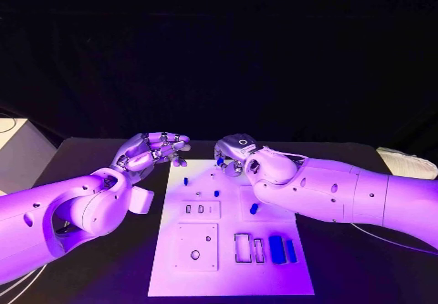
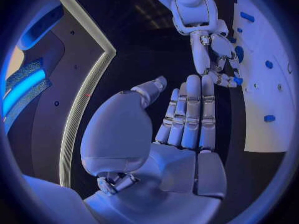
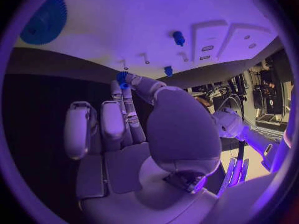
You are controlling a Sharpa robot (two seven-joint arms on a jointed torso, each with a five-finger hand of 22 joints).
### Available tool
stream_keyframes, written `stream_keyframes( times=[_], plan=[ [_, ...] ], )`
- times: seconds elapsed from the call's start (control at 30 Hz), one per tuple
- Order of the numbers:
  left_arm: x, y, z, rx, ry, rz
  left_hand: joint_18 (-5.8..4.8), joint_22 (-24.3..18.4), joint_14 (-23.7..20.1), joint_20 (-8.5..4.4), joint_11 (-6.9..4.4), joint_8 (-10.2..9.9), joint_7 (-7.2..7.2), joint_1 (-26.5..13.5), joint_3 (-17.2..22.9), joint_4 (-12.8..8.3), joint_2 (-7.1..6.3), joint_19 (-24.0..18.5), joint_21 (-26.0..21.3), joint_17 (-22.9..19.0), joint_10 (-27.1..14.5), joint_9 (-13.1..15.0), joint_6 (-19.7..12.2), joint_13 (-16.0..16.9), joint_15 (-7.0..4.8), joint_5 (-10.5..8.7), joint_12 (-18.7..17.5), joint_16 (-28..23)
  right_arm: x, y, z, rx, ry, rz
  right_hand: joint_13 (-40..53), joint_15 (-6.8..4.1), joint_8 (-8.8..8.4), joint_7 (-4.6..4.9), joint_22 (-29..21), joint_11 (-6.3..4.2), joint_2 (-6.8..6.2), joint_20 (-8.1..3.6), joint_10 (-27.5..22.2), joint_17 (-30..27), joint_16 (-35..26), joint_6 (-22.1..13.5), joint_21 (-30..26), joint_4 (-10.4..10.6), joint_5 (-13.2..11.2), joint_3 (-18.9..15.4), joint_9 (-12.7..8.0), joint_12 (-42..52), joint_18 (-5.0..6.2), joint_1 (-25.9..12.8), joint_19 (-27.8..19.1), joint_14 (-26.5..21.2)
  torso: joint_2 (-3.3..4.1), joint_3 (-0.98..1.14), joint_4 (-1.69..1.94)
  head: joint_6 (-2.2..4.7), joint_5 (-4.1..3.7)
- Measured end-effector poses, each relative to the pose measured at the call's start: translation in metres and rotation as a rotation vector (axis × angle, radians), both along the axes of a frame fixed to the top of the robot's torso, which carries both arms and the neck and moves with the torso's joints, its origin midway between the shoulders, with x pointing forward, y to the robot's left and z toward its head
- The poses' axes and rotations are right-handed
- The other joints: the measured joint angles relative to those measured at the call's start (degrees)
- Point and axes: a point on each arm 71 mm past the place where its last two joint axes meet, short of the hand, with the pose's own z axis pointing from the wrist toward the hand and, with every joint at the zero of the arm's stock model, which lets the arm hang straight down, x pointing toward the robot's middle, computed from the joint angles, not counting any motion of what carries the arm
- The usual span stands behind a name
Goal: Assemble the parts on the task board
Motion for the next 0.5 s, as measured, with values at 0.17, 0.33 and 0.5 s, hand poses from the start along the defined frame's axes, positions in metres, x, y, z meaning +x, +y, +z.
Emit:
stream_keyframes(
  times=[0.17,0.33,0.5],
  plan=[
    [-0.0001,-0.0020,0.0003,-0.002,0.000,-0.005,0.00,0.00,0.00,0.00,0.00,0.00,0.00,0.00,0.00,0.00,0.00,0.00,0.00,0.00,0.00,0.00,0.00,0.00,0.00,0.00,0.00,0.00,0.0016,0.0047,-0.0001,0.009,-0.009,-0.005,0.00,0.00,-0.01,0.00,0.00,0.00,0.00,0.00,0.00,-0.02,0.00,0.00,0.00,0.00,-0.11,-0.01,0.01,-0.12,0.00,0.00,0.00,0.00,0.34,-0.14,0.21,0.07,-0.12],
    [0.0000,-0.0025,0.0005,-0.003,0.000,-0.006,0.00,-0.01,0.00,0.00,0.00,0.00,0.00,0.00,0.00,0.00,0.00,0.00,0.00,0.00,0.00,0.00,0.00,0.00,0.00,0.00,0.00,0.00,0.0017,0.0084,-0.0009,0.014,-0.013,-0.004,0.00,0.00,-0.02,0.00,0.00,0.00,0.00,0.00,0.00,-0.16,0.00,-0.01,0.00,-0.01,-0.22,-0.02,0.00,-0.20,0.00,0.00,0.00,0.00,0.73,-0.27,0.37,0.12,-0.04],
    [0.0006,-0.0029,0.0021,-0.004,-0.004,-0.007,0.00,-0.01,0.00,0.00,0.00,0.00,0.00,0.00,0.00,0.00,0.00,0.00,0.00,-0.01,0.00,0.00,0.00,0.00,0.00,0.00,0.00,0.00,0.0019,0.0098,-0.0010,0.016,-0.014,-0.004,0.00,0.00,-0.02,0.01,-0.01,0.00,0.00,0.00,0.00,-0.16,0.00,-0.01,0.00,-0.06,-0.32,-0.07,0.00,-0.25,0.00,0.00,0.00,0.00,0.99,-0.35,0.47,0.06,0.02]
  ],
)
